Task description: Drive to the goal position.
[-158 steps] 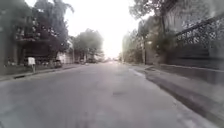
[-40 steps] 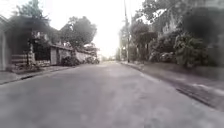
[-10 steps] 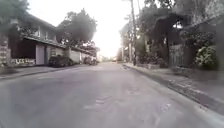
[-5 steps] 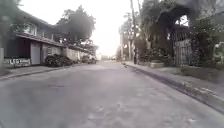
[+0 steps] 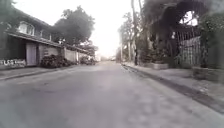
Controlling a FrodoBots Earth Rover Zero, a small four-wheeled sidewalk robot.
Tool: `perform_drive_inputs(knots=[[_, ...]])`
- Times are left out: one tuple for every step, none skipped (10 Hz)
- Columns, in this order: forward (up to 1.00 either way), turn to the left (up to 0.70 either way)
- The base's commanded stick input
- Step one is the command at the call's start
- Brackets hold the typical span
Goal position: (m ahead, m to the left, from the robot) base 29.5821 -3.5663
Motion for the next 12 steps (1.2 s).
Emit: perform_drive_inputs(knots=[[1.00, -0.40], [1.00, -0.10], [1.00, 0.00], [1.00, 0.00], [1.00, 0.00], [1.00, 0.00], [1.00, 0.00], [1.00, 0.00], [1.00, 0.00], [1.00, 0.00], [1.00, 0.00], [1.00, 0.00]])
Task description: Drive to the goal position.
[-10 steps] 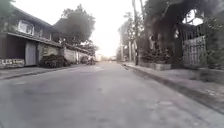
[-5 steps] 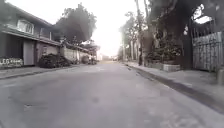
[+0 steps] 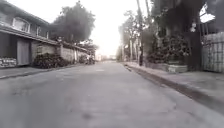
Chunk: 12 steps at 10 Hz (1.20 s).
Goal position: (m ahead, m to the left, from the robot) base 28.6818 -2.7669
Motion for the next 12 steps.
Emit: perform_drive_inputs(knots=[[1.00, 0.00], [1.00, 0.00], [1.00, -0.15], [1.00, -0.40], [1.00, -0.40], [1.00, -0.31], [1.00, 0.00], [1.00, 0.00], [1.00, 0.00], [1.00, 0.00], [1.00, 0.00], [1.00, 0.00]])
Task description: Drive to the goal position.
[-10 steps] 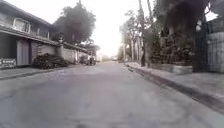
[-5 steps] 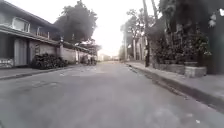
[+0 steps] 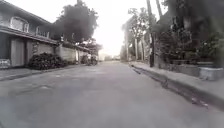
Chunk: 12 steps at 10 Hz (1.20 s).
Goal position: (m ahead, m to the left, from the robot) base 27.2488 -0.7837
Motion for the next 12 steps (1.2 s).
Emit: perform_drive_inputs(knots=[[1.00, 0.00], [1.00, 0.00], [1.00, 0.00], [1.00, 0.00], [1.00, 0.00], [1.00, 0.00], [1.00, -0.07], [1.00, -0.40], [1.00, -0.40], [1.00, -0.40], [1.00, -0.18], [1.00, 0.00]])
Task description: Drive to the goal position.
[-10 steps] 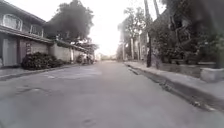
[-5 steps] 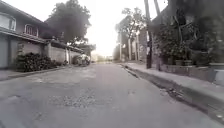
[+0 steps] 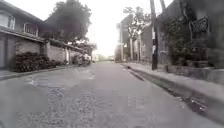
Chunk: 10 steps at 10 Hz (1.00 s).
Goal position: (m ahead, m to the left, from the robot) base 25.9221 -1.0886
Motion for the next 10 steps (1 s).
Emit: perform_drive_inputs(knots=[[1.00, 0.00], [1.00, 0.00], [1.00, 0.00], [1.00, 0.00], [1.00, 0.00], [1.00, 0.00], [1.00, 0.00], [1.00, 0.00], [1.00, 0.00], [1.00, 0.00]])
